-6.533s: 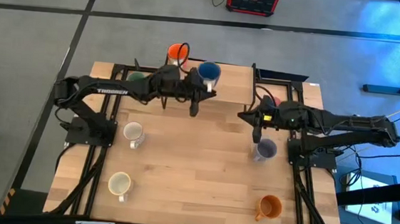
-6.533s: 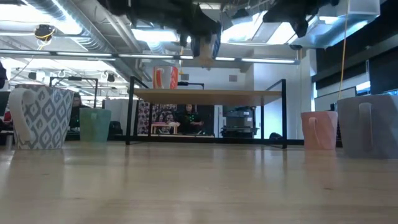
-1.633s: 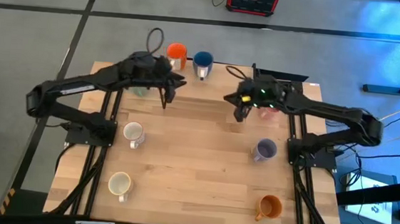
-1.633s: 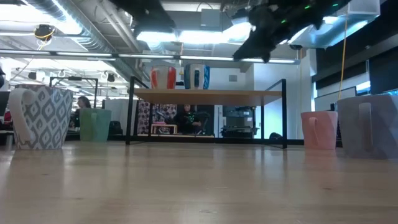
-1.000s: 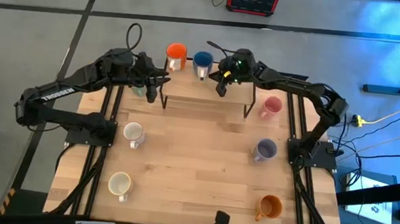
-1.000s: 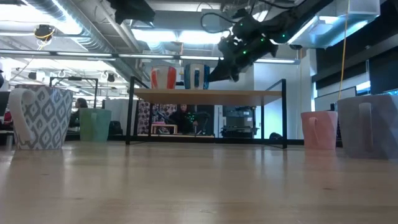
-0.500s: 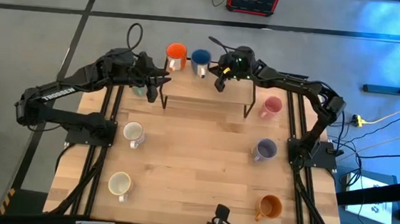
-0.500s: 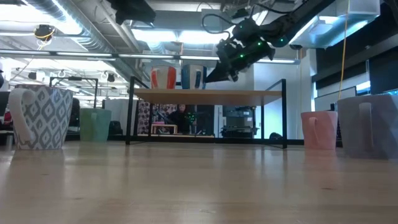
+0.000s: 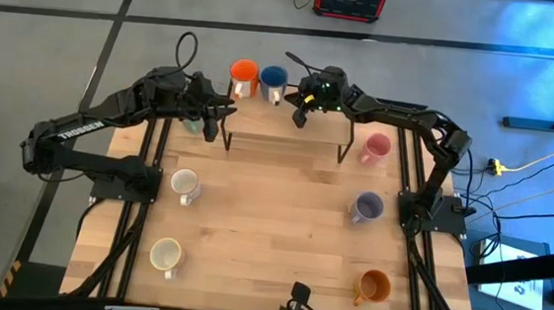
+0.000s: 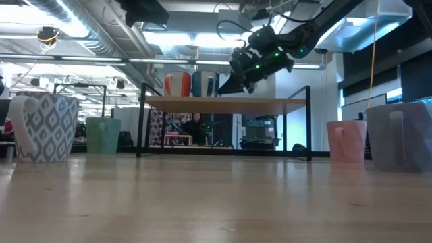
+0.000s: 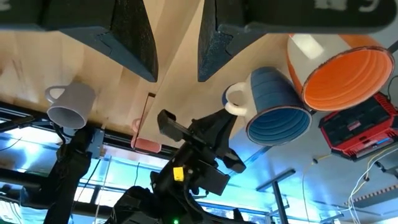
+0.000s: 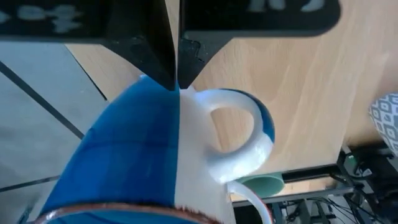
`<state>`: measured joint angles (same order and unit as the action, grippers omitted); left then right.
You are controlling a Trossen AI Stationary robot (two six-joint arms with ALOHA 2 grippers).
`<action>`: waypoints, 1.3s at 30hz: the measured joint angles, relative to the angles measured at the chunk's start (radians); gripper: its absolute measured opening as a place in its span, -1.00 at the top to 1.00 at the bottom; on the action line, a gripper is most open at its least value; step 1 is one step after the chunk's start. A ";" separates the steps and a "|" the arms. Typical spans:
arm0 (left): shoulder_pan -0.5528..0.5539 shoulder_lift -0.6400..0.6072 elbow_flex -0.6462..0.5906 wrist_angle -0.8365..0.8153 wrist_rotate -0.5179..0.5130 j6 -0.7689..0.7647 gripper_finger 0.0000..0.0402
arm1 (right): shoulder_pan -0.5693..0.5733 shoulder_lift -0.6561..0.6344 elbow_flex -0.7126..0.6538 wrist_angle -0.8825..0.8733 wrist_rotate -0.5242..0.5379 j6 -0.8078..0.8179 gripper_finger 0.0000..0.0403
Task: Place coffee mugs
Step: Put the blue mug on the shelf
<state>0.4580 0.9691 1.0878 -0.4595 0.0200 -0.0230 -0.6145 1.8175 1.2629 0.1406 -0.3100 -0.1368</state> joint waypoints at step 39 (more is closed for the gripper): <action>0.000 0.000 0.000 0.000 0.000 0.000 0.46 | 0.052 0.000 0.000 0.110 0.031 0.001 0.96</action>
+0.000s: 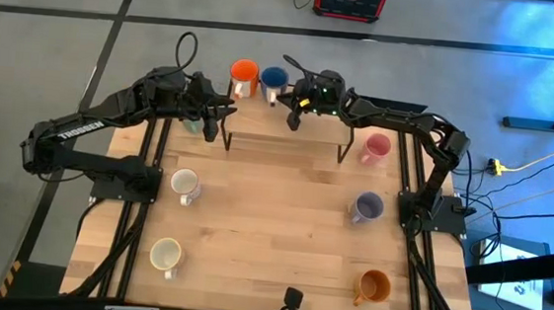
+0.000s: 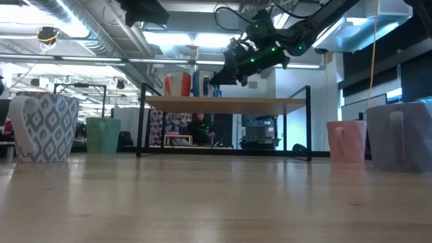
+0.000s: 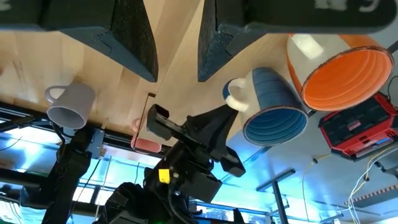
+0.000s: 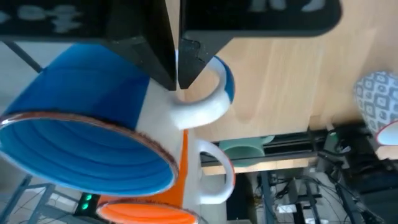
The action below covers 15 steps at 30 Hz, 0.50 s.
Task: Place coffee mugs
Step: Put the blue mug on the shelf
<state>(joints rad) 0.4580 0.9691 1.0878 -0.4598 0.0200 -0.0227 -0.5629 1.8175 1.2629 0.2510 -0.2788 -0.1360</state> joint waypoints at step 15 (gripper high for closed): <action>-0.001 0.000 0.000 0.000 -0.001 0.000 0.46 | 0.000 0.009 0.000 -0.013 0.025 -0.018 0.96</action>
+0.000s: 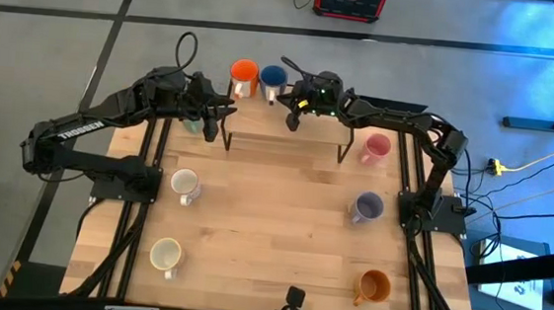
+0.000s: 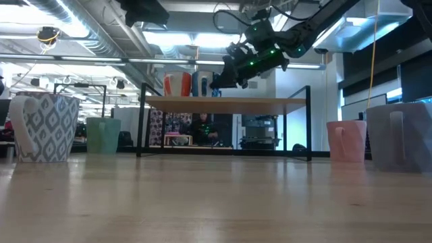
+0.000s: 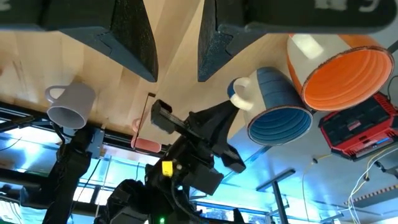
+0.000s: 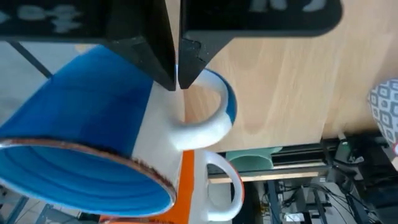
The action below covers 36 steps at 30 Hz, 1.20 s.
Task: Place coffee mugs
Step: Put the blue mug on the shelf, then put the gray pattern mug on the shelf
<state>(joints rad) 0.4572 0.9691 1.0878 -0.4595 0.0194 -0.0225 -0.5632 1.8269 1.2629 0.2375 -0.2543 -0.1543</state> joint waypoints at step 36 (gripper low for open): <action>-0.503 0.171 0.083 -0.270 -0.075 -0.373 0.46 | 0.713 -0.832 -0.427 -0.783 0.112 0.462 0.96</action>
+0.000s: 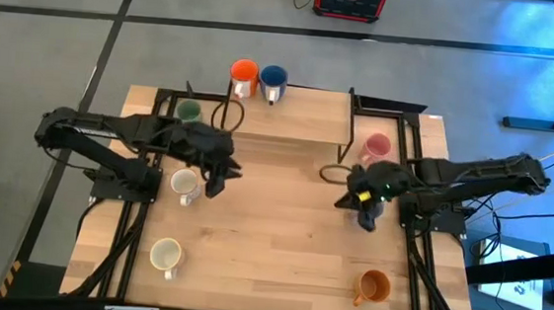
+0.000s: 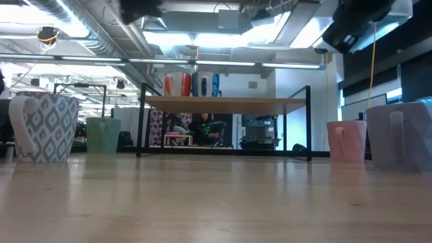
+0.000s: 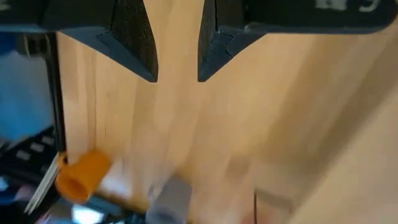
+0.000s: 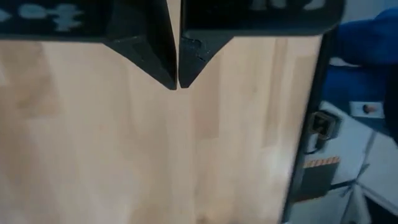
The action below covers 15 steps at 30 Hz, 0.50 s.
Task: Place coffee mugs
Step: Put the gray pattern mug on the shelf
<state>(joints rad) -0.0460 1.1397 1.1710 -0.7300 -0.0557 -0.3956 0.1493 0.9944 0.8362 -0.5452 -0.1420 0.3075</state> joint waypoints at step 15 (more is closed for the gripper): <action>0.043 -0.025 0.088 -0.612 0.131 -0.388 0.36 | 0.251 -0.010 -0.007 -0.013 0.050 0.145 0.96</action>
<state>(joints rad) -0.0028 1.1149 1.2587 -1.3416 0.0756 -0.7833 0.4002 0.9844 0.8288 -0.5577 -0.0923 0.4520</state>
